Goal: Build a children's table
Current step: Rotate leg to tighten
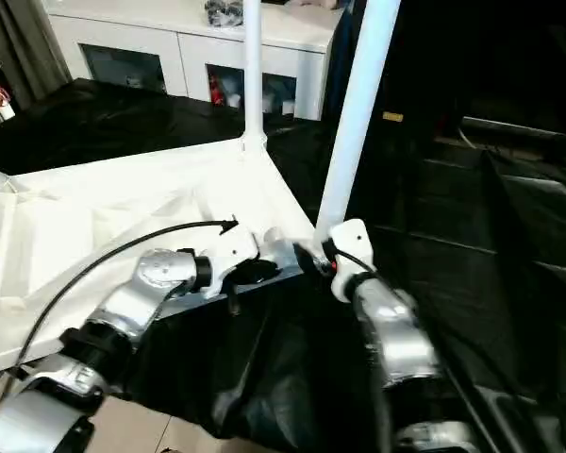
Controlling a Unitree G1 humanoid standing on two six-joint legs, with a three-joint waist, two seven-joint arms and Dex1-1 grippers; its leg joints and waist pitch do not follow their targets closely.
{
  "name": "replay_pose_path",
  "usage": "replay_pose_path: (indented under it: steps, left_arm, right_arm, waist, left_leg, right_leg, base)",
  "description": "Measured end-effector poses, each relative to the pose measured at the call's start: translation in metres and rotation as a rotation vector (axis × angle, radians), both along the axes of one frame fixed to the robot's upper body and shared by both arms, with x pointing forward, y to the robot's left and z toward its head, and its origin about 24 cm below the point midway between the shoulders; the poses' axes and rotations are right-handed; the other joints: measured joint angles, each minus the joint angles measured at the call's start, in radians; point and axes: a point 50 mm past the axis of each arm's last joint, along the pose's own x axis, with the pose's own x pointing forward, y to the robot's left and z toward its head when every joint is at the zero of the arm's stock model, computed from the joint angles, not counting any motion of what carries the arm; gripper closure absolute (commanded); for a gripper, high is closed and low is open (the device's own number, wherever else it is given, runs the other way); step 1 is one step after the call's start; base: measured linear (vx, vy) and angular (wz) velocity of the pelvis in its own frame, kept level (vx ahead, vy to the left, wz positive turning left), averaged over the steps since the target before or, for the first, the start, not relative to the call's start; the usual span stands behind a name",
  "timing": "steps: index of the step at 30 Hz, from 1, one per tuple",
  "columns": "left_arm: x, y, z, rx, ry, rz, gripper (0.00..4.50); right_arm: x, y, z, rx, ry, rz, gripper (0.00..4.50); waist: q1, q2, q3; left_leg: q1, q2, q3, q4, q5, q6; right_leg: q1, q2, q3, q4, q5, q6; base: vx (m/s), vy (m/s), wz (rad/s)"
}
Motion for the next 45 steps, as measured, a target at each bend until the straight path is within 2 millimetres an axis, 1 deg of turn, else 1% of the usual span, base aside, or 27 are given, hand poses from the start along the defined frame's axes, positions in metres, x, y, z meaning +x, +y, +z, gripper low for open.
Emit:
replay_pose_path:
  steps: [2,6,13,15,18,19,20,24,25,27,28,29,31,32,34,37,40,41,43,45]
  left_arm:
    - [-0.001,0.005,0.001,0.007,0.002,-0.025,4.5]
    - [-0.002,0.017,0.004,0.029,0.008,-0.09,4.5]
    - [-0.006,0.031,0.007,0.055,0.029,-0.179,4.5]
    - [-0.007,0.033,0.007,0.061,0.034,-0.2,4.5]
    - [-0.008,0.035,0.007,0.067,0.042,-0.225,4.5]
    - [-0.008,0.035,0.007,0.067,0.044,-0.229,4.5]
    - [-0.008,0.035,0.007,0.067,0.045,-0.232,4.5]
    - [-0.009,0.036,0.008,0.067,0.048,-0.24,4.5]
    - [-0.009,0.036,0.008,0.066,0.049,-0.241,4.5]
    - [-0.009,0.036,0.008,0.067,0.05,-0.243,4.5]
    - [-0.009,0.036,0.008,0.067,0.05,-0.243,4.5]
    - [-0.009,0.036,0.008,0.067,0.05,-0.243,4.5]
    - [-0.009,0.036,0.008,0.069,0.049,-0.241,4.5]
    - [-0.009,0.036,0.008,0.071,0.047,-0.24,4.5]
    - [-0.009,0.036,0.007,0.074,0.045,-0.238,4.5]
    - [-0.009,0.03,0.005,0.064,0.044,-0.223,4.5]
    - [-0.005,0.023,0.002,0.055,0.022,-0.143,4.5]
    - [-0.002,0.019,0.0,0.05,0.012,-0.088,4.5]
    - [0.001,0.013,-0.002,0.046,0.008,-0.041,4.5]
    - [0.002,0.007,-0.005,0.038,0.01,0.005,4.5]
  right_arm:
    - [-0.004,-0.004,0.001,0.004,0.007,0.058,0.8]
    - [-0.01,-0.012,0.006,-0.004,0.038,0.204,0.8]
    - [-0.019,-0.024,0.011,-0.009,0.107,0.393,0.8]
    - [-0.021,-0.023,0.012,-0.008,0.118,0.429,1.07]
    - [-0.022,-0.025,0.013,-0.023,0.13,0.467,1.25]
    - [-0.022,-0.025,0.014,-0.023,0.131,0.473,1.25]
    - [-0.022,-0.024,0.014,-0.022,0.131,0.479,1.38]
    - [-0.021,-0.024,0.014,-0.023,0.132,0.48,1.79]
    - [-0.021,-0.023,0.015,-0.022,0.133,0.481,1.79]
    - [-0.02,-0.023,0.016,-0.02,0.135,0.482,1.99]
    - [-0.019,-0.023,0.016,-0.02,0.134,0.484,1.99]
    - [-0.019,-0.023,0.017,-0.018,0.133,0.486,2.13]
    - [-0.019,-0.022,0.018,-0.017,0.132,0.489,2.21]
    - [-0.019,-0.022,0.018,-0.015,0.133,0.489,2.33]
    - [-0.019,-0.022,0.018,-0.011,0.131,0.488,2.36]
    - [-0.023,-0.023,0.016,0.003,0.13,0.455,2.45]
    - [-0.019,-0.018,0.008,0.037,0.094,0.306,2.48]
    - [-0.015,-0.013,0.004,0.064,0.075,0.202,2.49]
    - [-0.012,-0.008,0.0,0.072,0.058,0.095,2.5]
    - [-0.007,-0.003,-0.004,0.085,0.052,0.001,2.51]
  waist:
    - [0.002,0.0,0.0]
    - [0.005,0.0,0.0]
    - [0.01,0.0,0.0]
    - [0.014,0.0,0.0]
    - [0.023,0.0,0.0]
    - [0.024,0.0,0.0]
    - [0.026,0.0,0.0]
    - [0.027,0.0,0.0]
    - [0.027,0.0,0.0]
    - [0.027,0.0,0.0]
    - [0.027,0.0,0.0]
    - [0.027,0.0,0.0]
    - [0.028,0.0,0.0]
    - [0.028,0.0,0.0]
    - [0.028,0.0,0.0]
    - [0.034,0.0,0.0]
    - [0.03,-0.001,-0.001]
    - [0.025,-0.001,-0.001]
    - [0.018,0.0,-0.001]
    - [0.007,0.002,0.0]
  left_leg:
    - [0.001,0.001,0.0,0.0,0.0,0.0]
    - [0.001,0.002,0.0,-0.005,0.0,0.0]
    - [0.0,0.002,0.0,-0.001,0.0,0.0]
    - [0.0,0.002,0.0,-0.001,0.0,0.0]
    - [0.0,0.002,0.001,0.0,0.0,0.0]
    - [0.0,0.002,0.001,0.0,0.0,0.0]
    - [0.0,0.002,0.001,0.0,0.0,0.0]
    - [0.0,0.002,0.001,-0.001,0.0,0.0]
    - [0.0,0.002,0.001,-0.001,0.0,0.0]
    - [0.0,0.002,0.001,-0.001,0.0,0.0]
    - [0.0,0.002,0.001,-0.001,0.0,0.0]
    - [0.0,0.002,0.001,-0.001,0.0,0.0]
    - [0.001,0.002,0.001,-0.001,0.0,0.0]
    - [0.001,0.002,0.001,-0.001,0.0,0.0]
    - [0.001,0.002,0.001,-0.001,0.0,0.0]
    - [0.002,0.002,0.001,-0.001,0.0,0.0]
    - [0.004,0.002,0.001,0.0,0.0,0.0]
    - [0.006,0.001,0.001,0.0,0.0,0.0]
    - [0.009,0.0,0.0,0.001,0.0,0.0]
    - [0.01,0.0,-0.004,0.001,0.0,0.0]
  right_leg:
    - [-0.001,0.0,0.0,0.006,0.001,-0.001]
    - [-0.002,0.001,-0.001,0.006,0.0,0.0]
    - [-0.002,0.001,0.0,0.006,0.0,0.0]
    - [-0.002,0.001,0.0,0.006,0.0,0.0]
    - [-0.001,0.001,0.001,0.007,0.0,0.0]
    - [-0.002,0.001,0.001,0.007,0.0,0.0]
    - [-0.002,0.001,0.001,0.007,0.0,0.0]
    - [-0.002,0.001,0.0,0.007,0.0,0.0]
    - [-0.002,0.001,0.0,0.007,0.0,0.0]
    - [-0.002,0.001,0.0,0.007,0.0,0.0]
    - [-0.002,0.001,0.0,0.007,0.0,0.0]
    - [-0.002,0.001,0.0,0.007,0.0,0.0]
    - [-0.002,0.001,0.0,0.007,0.0,0.0]
    - [-0.002,0.001,0.0,0.007,0.0,0.0]
    - [-0.001,0.001,0.0,0.007,0.0,0.0]
    - [0.001,0.0,0.001,0.007,-0.001,0.001]
    - [0.004,0.0,0.001,0.007,-0.004,0.005]
    - [0.005,0.0,0.001,0.006,-0.004,0.006]
    - [0.006,-0.001,0.0,0.004,-0.005,0.008]
    - [0.007,-0.002,-0.005,-0.005,-0.005,0.008]
  base:
    - [0.0,0.0,0.0]
    - [0.0,0.0,0.0]
    - [0.0,0.0,0.0]
    - [0.0,0.0,0.0]
    - [0.0,0.0,0.0]
    - [0.0,0.0,0.0]
    - [0.0,0.0,0.0]
    - [0.0,0.0,0.0]
    - [0.0,0.0,0.0]
    - [0.0,0.0,0.0]
    - [0.0,0.0,0.0]
    - [0.0,0.0,0.0]
    - [0.0,0.0,0.0]
    - [0.0,0.0,0.0]
    - [0.0,0.0,0.0]
    - [0.0,0.0,0.0]
    - [0.0,0.0,0.0]
    - [-0.06,0.005,-0.04]
    - [-0.062,0.01,-0.06]
    - [-0.035,0.01,-0.03]
